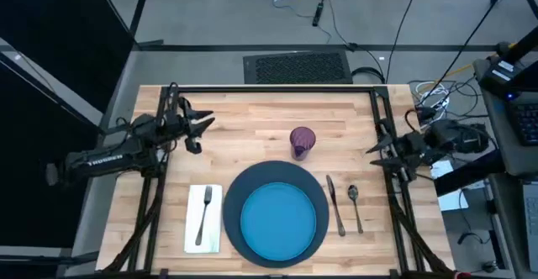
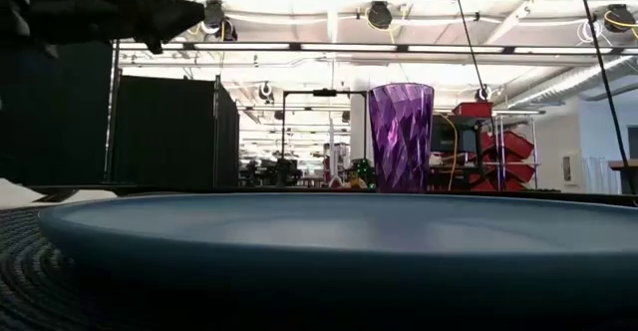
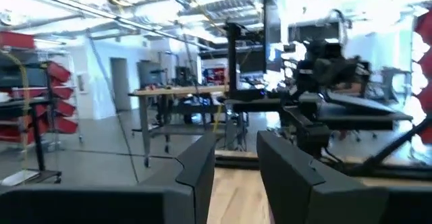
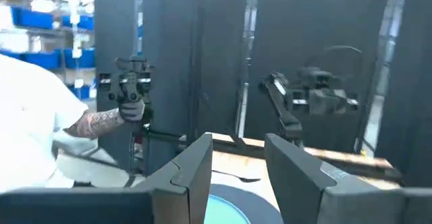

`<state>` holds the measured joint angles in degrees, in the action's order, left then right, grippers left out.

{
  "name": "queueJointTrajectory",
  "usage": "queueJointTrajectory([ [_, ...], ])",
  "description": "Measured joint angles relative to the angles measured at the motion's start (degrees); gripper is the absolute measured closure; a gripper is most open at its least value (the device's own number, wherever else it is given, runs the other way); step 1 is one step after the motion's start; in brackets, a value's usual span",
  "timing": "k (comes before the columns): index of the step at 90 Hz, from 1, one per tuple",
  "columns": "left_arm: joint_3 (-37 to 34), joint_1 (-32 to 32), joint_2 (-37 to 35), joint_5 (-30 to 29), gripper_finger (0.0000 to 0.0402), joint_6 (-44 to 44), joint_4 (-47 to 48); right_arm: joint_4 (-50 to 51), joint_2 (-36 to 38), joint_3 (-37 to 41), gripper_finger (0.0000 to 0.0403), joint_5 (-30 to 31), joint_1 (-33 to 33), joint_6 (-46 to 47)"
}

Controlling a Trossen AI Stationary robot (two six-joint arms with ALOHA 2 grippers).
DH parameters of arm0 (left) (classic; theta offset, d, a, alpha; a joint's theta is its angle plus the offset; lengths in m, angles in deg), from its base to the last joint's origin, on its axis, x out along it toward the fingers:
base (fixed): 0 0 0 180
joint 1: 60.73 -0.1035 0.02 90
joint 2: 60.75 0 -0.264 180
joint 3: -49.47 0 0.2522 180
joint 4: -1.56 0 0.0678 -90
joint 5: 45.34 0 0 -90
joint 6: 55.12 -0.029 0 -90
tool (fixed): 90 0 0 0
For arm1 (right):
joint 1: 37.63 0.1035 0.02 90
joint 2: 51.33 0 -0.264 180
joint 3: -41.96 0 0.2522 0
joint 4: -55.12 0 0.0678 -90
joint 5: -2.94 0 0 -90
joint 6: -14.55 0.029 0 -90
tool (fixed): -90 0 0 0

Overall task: Set table place
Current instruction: Return to Home Position

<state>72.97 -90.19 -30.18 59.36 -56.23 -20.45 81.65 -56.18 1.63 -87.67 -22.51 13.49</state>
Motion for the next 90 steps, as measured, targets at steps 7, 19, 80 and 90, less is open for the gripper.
queueJointTrajectory([
  [7,0.0,-3.1,0.8,0.2,0.0304,2.4,-0.2,-1.5,1.0,2.8,0.028,-0.1,-0.9,0.8],
  [19,0.0,-7.9,1.2,7.2,0.0304,6.0,-0.2,-8.1,1.1,10.5,0.028,0.6,-2.7,2.1],
  [80,0.0,-12.1,1.1,13.4,0.0304,11.2,12.2,-14.8,0.8,25.8,0.028,-8.7,-9.9,13.2],
  [90,-0.2,-12.0,1.1,11.1,0.0304,11.3,13.4,-14.8,0.7,25.8,0.028,-8.5,-9.9,13.2],
])
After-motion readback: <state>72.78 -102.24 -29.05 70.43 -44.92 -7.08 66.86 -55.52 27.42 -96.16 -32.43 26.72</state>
